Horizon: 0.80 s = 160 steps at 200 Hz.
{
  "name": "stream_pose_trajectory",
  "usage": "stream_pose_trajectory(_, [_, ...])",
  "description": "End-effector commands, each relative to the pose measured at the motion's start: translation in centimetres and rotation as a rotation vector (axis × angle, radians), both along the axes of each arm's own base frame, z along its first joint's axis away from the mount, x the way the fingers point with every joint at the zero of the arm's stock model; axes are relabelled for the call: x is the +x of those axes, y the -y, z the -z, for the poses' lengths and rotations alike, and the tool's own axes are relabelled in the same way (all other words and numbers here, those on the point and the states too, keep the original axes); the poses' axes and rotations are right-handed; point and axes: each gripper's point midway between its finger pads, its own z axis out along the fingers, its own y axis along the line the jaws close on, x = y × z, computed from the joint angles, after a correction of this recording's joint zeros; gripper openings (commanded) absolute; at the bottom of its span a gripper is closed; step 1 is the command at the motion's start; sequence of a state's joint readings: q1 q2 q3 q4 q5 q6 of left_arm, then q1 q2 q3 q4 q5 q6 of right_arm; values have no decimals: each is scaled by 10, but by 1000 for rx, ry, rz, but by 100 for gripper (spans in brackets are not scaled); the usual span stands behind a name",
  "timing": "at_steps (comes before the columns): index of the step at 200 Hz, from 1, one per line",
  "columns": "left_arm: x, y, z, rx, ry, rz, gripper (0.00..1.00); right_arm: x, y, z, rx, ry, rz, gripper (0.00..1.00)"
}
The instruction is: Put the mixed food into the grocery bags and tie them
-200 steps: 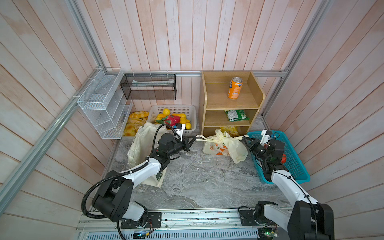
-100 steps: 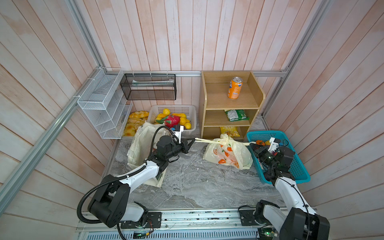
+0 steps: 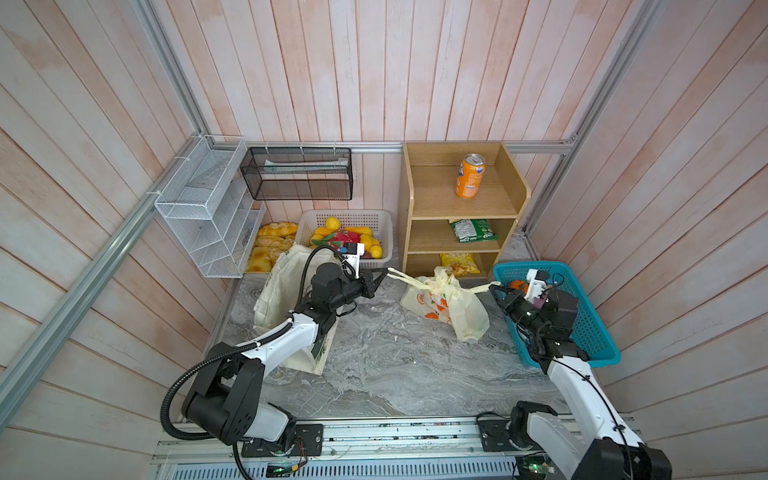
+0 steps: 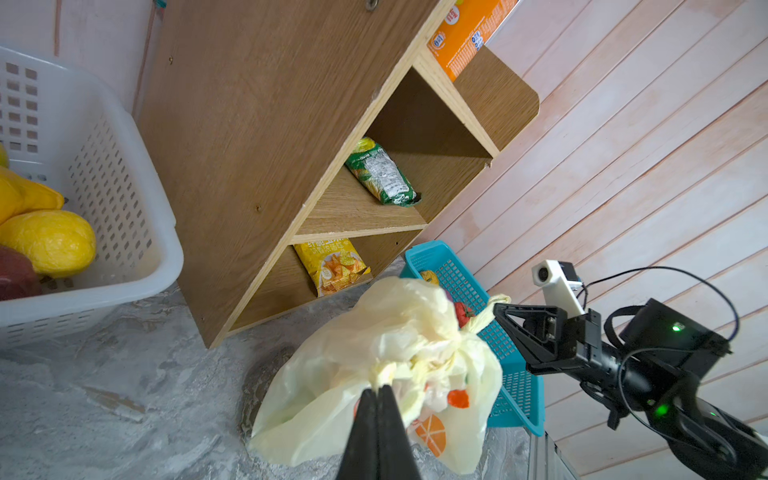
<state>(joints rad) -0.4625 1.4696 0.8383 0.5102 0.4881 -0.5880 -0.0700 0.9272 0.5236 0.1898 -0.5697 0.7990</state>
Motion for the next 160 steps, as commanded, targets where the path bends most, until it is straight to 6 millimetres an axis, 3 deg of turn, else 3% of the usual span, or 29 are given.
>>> stream_pose_trajectory(1, [1,22,-17,-20,33,68,0,3,-16,-16,-144,55,-15,0])
stream_pose_trajectory(38, [-3,68,-17,-12,22,172,0,3,-72,-30,-245,116,-156,0])
stream_pose_trajectory(75, [-7,103,-16,-19,12,241,0,0,-120,-25,-330,157,-279,0])
stream_pose_trajectory(160, [-14,108,-13,-21,-3,264,0,6,-144,5,-344,144,-326,0])
